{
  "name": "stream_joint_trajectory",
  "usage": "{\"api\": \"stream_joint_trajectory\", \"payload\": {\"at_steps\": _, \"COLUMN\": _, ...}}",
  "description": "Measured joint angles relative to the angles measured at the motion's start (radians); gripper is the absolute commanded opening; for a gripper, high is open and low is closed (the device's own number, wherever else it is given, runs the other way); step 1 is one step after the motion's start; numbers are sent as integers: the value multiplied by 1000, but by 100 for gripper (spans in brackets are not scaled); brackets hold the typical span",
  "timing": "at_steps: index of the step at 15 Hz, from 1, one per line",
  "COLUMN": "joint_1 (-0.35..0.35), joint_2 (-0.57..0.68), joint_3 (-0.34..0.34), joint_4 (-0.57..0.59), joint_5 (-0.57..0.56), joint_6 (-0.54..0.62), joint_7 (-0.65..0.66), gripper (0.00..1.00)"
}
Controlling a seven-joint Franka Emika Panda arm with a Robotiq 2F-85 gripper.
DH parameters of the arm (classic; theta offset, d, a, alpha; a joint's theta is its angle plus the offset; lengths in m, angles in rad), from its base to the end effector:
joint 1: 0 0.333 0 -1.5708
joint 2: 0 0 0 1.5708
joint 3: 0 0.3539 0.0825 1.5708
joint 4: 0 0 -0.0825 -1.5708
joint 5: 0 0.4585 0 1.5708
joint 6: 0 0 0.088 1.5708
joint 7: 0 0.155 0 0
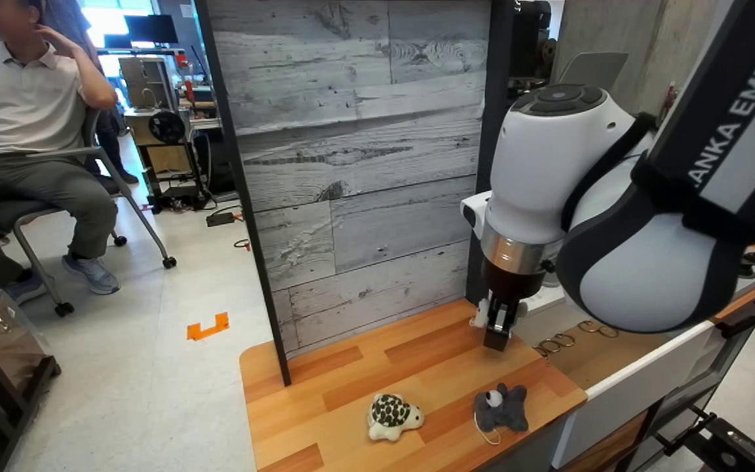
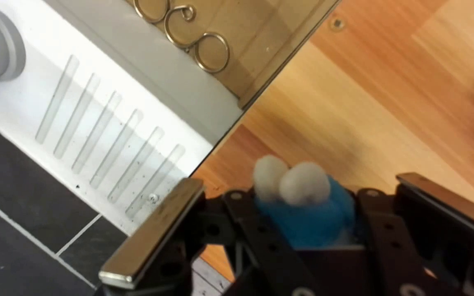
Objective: Move the blue and white plush toy to the right
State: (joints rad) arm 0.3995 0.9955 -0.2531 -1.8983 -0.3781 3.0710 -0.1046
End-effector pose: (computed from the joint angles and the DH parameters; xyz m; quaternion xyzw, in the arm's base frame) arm 0.6437 0.1063 -0.0931 0.9177 0.3665 0.0843 0.1281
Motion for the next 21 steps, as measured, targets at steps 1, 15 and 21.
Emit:
{"api": "stream_joint_trajectory", "payload": {"at_steps": 1, "joint_1": 4, "joint_2": -4, "joint_3": 1, "joint_4": -14, "joint_5": 3, "joint_6": -13, "joint_7": 3, "gripper": 2}}
{"api": "stream_joint_trajectory", "payload": {"at_steps": 15, "joint_1": -17, "joint_2": -59, "joint_3": 61, "joint_4": -88, "joint_5": 13, "joint_6": -139, "joint_7": 46, "gripper": 86}}
{"api": "stream_joint_trajectory", "payload": {"at_steps": 21, "joint_1": -17, "joint_2": -75, "joint_3": 65, "joint_4": -90, "joint_5": 12, "joint_6": -138, "joint_7": 46, "gripper": 100}}
